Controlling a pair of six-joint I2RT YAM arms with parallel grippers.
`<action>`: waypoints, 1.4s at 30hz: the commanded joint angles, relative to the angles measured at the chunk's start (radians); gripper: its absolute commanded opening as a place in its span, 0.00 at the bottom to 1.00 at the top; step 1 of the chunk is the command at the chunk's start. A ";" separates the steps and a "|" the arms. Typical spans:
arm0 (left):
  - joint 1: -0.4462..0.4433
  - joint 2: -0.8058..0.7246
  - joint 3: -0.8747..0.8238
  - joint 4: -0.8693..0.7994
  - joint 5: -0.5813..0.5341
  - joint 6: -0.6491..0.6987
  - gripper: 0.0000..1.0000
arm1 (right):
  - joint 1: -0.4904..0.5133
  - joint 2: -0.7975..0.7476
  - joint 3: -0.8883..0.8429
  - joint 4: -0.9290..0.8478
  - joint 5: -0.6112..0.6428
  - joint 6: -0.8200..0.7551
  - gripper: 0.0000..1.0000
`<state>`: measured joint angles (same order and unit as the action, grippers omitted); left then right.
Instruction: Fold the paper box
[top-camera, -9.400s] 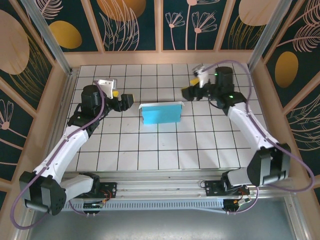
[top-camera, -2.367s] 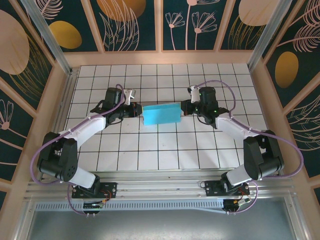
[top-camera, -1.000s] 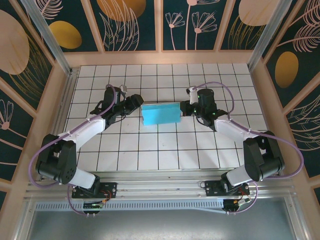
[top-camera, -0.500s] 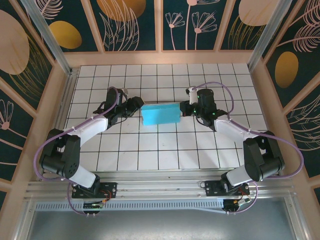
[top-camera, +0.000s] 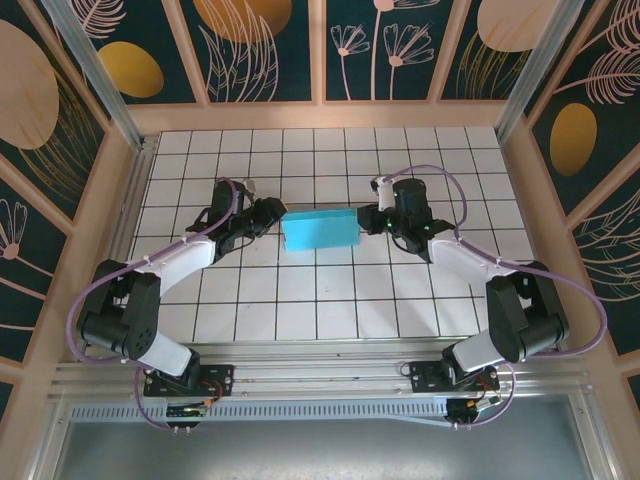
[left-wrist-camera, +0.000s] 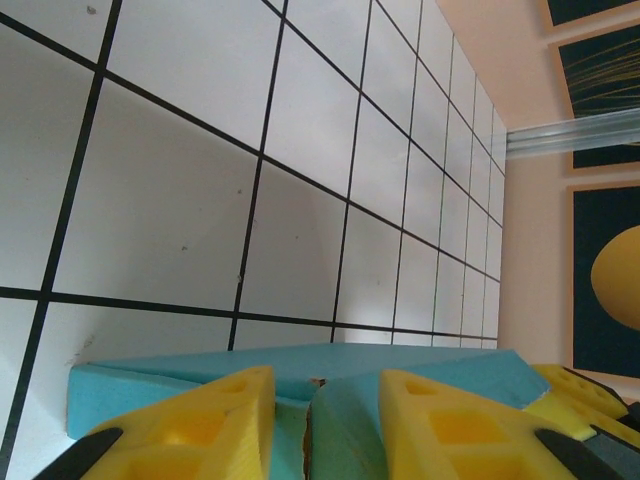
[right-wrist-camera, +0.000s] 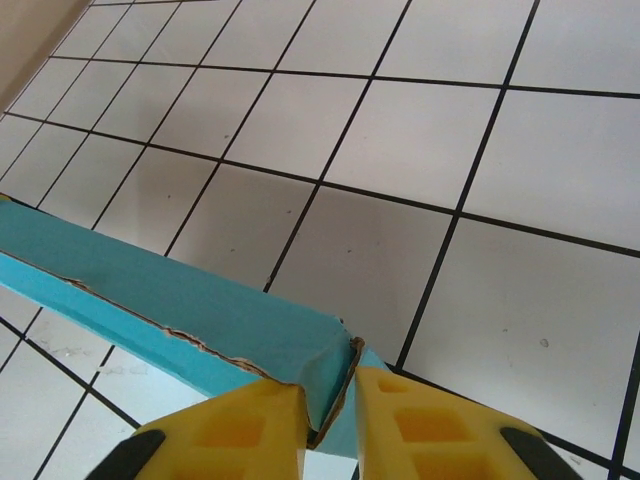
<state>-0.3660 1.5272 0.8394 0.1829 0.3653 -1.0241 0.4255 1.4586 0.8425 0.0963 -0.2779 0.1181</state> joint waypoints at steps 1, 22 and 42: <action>-0.001 0.011 -0.027 -0.056 -0.014 -0.017 0.31 | 0.018 -0.024 -0.006 -0.092 -0.028 0.021 0.23; -0.001 0.009 -0.021 -0.077 -0.024 0.005 0.28 | 0.006 -0.160 0.013 -0.100 -0.012 0.150 0.56; -0.001 0.002 -0.034 -0.074 -0.021 0.007 0.28 | -0.078 -0.015 -0.006 -0.042 -0.241 0.752 0.49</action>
<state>-0.3660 1.5265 0.8375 0.1829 0.3580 -1.0229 0.3466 1.4559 0.8581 0.0120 -0.5007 0.8295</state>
